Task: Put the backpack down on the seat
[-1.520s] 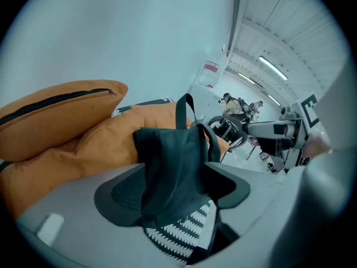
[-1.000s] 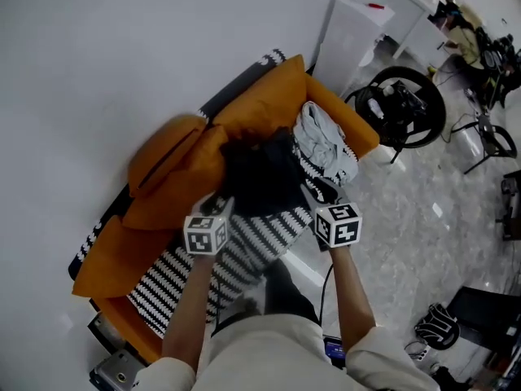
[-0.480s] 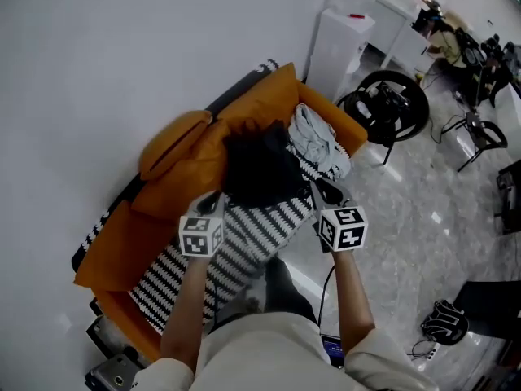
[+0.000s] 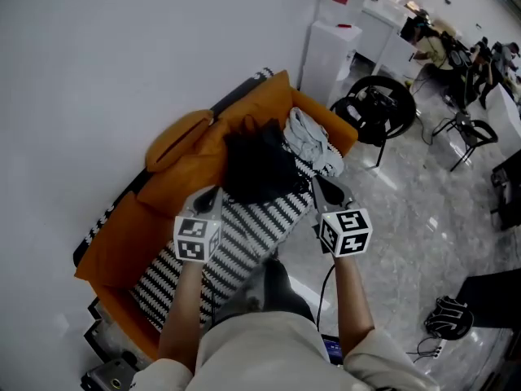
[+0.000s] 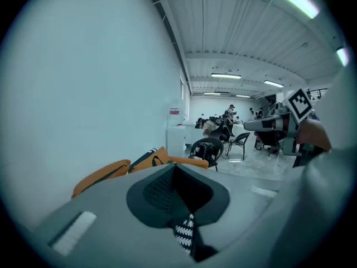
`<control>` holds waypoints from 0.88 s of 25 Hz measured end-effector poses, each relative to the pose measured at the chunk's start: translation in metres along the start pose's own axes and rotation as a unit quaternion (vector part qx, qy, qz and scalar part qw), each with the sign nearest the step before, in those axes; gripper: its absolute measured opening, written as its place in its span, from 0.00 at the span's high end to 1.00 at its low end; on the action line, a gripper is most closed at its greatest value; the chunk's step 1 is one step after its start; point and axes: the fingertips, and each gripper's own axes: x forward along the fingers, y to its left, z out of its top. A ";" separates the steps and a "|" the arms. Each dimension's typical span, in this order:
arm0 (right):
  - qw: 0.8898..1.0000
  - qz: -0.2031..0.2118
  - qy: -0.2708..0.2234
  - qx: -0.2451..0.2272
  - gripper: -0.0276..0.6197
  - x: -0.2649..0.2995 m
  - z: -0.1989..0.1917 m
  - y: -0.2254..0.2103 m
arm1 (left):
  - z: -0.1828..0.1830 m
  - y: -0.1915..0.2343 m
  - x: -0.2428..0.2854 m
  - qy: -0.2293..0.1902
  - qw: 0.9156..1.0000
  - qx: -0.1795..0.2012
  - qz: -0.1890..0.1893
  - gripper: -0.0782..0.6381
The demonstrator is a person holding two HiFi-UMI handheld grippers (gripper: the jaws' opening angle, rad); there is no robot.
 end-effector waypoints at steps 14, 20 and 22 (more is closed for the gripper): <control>0.994 0.016 -0.087 -0.068 0.95 -0.109 0.055 0.066 | 0.073 -0.054 -0.105 -0.106 0.992 0.067 -0.017 0.88; 0.989 0.019 -0.120 -0.089 0.95 -0.141 0.080 0.089 | 0.102 -0.070 -0.145 -0.147 0.984 0.095 -0.019 0.88; 0.987 0.020 -0.130 -0.097 0.95 -0.151 0.087 0.096 | 0.110 -0.077 -0.156 -0.160 0.981 0.104 -0.021 0.88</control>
